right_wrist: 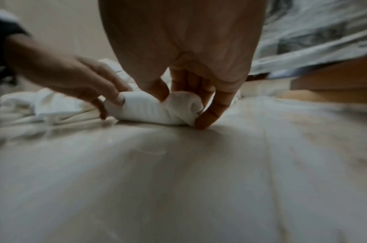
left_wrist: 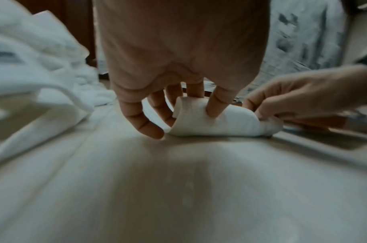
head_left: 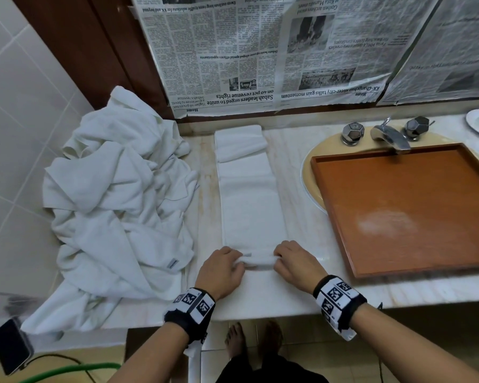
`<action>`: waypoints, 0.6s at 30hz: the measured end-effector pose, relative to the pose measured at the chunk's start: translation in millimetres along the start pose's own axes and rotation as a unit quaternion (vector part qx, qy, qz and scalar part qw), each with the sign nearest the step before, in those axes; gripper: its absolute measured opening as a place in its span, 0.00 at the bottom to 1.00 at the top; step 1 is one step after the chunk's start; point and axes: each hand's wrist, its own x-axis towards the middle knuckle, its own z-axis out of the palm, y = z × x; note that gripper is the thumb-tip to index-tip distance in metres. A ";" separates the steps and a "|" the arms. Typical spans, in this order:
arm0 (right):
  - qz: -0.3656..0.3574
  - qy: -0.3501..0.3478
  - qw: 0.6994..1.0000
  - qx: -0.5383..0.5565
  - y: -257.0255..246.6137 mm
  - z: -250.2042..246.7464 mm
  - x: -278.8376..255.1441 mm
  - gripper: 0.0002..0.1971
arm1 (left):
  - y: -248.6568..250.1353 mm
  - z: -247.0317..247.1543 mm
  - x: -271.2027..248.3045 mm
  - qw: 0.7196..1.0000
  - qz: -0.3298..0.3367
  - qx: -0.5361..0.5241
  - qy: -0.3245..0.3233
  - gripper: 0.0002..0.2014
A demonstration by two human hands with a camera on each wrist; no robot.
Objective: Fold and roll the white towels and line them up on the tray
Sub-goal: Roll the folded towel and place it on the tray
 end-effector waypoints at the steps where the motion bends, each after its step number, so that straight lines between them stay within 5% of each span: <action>1: 0.012 0.000 1.000 0.017 0.2 -2.2 2.3 0.08 | 0.5 -0.7 -0.1 1.000 -0.004 -0.013 0.008 0.16; 11: 0.068 0.080 0.989 0.101 3.3 1.8 5.4 0.09 | -1.6 -5.8 8.5 0.992 -0.084 -0.084 0.036 0.09; 18: 0.065 0.086 0.991 0.084 8.5 5.7 2.9 0.06 | 0.5 4.9 1.6 0.997 -0.068 -0.032 0.029 0.17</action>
